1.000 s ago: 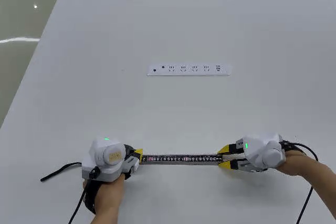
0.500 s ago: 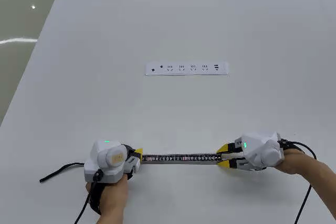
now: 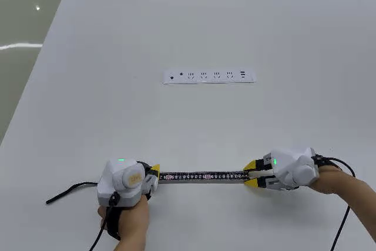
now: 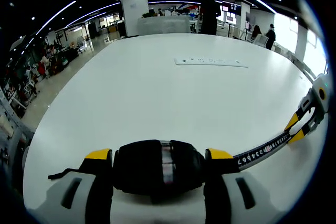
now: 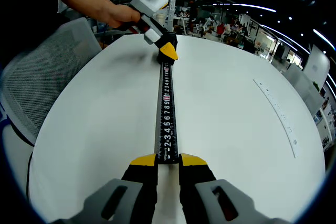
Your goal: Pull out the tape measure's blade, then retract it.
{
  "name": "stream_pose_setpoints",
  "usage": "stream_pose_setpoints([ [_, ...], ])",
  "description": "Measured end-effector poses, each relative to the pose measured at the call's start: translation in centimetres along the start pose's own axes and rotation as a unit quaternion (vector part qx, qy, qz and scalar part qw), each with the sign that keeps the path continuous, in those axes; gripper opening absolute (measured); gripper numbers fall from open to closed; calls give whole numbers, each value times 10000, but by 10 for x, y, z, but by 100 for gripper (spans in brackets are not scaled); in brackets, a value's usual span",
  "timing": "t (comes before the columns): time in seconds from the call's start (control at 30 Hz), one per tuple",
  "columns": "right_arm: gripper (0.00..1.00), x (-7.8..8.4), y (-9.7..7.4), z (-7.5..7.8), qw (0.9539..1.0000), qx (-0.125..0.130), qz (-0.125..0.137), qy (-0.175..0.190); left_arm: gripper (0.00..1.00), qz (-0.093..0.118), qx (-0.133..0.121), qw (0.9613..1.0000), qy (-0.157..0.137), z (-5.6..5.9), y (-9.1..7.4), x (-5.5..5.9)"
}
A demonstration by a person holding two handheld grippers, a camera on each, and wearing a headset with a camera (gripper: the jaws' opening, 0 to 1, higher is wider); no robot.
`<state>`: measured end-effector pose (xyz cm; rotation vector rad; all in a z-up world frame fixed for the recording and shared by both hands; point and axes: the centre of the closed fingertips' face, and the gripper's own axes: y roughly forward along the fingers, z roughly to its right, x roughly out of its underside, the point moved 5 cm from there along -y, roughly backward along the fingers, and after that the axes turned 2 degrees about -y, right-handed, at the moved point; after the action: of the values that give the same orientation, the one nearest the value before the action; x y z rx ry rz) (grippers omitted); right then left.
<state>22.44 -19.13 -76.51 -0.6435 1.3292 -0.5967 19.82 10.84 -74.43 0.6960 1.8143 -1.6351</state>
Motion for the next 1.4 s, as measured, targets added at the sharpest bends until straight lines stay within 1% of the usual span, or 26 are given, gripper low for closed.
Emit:
stream_pose_setpoints([
  [0.17,14,-4,1,1,10000,-8,14,-57,66,-50,23,10000,31,-1,0,0],
  [0.33,14,-3,1,2,10000,-11,0,-85,66,-73,63,9999,56,-1,-1,0],
  [0.4,14,-3,1,3,10000,1,4,-90,66,-70,86,9999,75,0,-3,-1],
  [0.47,14,-4,1,3,9999,6,2,-100,66,-81,95,9999,89,-1,-1,0],
  [0.6,14,-4,1,2,9999,10,-26,-114,66,-76,107,9999,109,-1,-1,-1],
  [0.73,14,-5,1,2,9999,8,-43,-130,65,-117,130,9998,138,-2,6,2],
  [0.83,14,-5,0,2,9999,10,-63,-143,65,-170,141,9997,136,-2,5,2],
  [0.93,14,-6,0,2,9999,-6,-71,-148,65,-171,169,9996,162,-1,2,1],
  [1.27,14,-9,1,2,9998,-34,-68,-174,65,-212,194,9995,166,-1,2,1],
  [1.4,14,-11,4,2,9998,-54,-64,-191,65,-232,207,9994,157,-2,6,3],
])
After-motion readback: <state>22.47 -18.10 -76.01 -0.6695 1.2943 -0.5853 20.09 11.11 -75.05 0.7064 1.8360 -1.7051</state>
